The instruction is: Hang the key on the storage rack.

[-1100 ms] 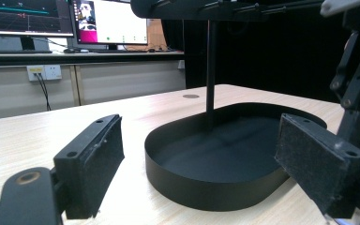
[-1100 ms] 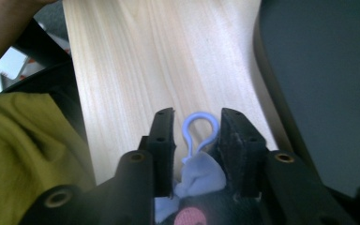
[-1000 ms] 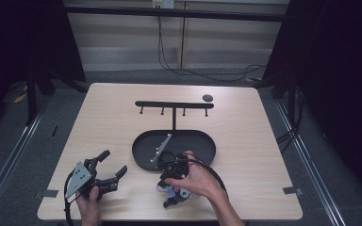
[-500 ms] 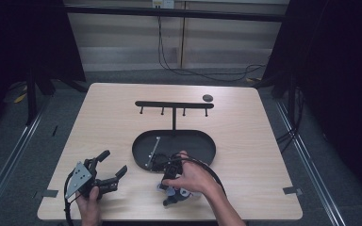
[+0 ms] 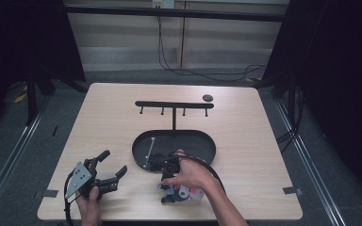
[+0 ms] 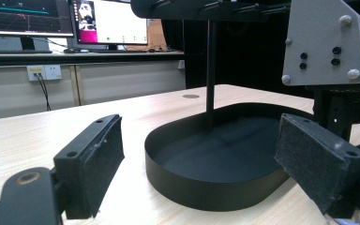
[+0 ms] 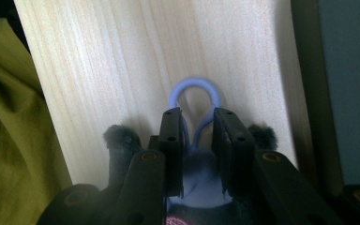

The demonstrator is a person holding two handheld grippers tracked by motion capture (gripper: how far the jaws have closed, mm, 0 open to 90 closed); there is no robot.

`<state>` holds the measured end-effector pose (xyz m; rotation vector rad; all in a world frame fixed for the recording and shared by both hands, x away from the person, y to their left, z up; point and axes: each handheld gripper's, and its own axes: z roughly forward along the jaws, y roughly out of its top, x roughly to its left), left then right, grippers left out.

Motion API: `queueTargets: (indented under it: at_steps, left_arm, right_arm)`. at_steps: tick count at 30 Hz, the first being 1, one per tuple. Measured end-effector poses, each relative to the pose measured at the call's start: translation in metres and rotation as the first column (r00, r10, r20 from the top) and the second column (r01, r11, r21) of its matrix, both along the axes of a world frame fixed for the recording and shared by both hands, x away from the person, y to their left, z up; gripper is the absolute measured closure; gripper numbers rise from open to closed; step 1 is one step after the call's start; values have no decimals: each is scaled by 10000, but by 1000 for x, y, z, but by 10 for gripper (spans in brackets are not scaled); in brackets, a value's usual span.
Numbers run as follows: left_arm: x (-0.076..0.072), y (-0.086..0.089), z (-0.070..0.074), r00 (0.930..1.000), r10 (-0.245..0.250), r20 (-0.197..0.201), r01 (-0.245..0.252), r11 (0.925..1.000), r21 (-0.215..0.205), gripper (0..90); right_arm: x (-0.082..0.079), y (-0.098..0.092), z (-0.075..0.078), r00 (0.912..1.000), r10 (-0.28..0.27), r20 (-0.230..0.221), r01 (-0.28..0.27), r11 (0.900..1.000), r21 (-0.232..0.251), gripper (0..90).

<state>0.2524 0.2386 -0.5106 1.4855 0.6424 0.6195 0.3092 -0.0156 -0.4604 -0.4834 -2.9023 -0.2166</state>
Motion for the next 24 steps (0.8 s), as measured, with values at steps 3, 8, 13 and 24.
queueTargets:
  at_steps: [3, 8, 13, 24]
  left_arm:
    - [0, 0, 0, 10000, 1, -4, -1, 10000, 8, 152]
    - [0, 0, 0, 10000, 5, 3, -5, 10000, 23, 152]
    - [0, 0, 0, 10000, 3, -1, -3, 10000, 29, 153]
    - [0, 0, 0, 10000, 4, 7, -4, 10000, 16, 152]
  right_arm:
    - [2, 1, 0, 9999, 99, 26, -98, 9998, -154, 728]
    - [3, 3, -1, 9999, 108, -92, -109, 9999, -94, 710]
    - [4, 6, -5, 9998, 149, -116, -153, 9992, -371, 658]
    - [4, 4, -6, 9995, 251, -199, -257, 9992, -301, 781]
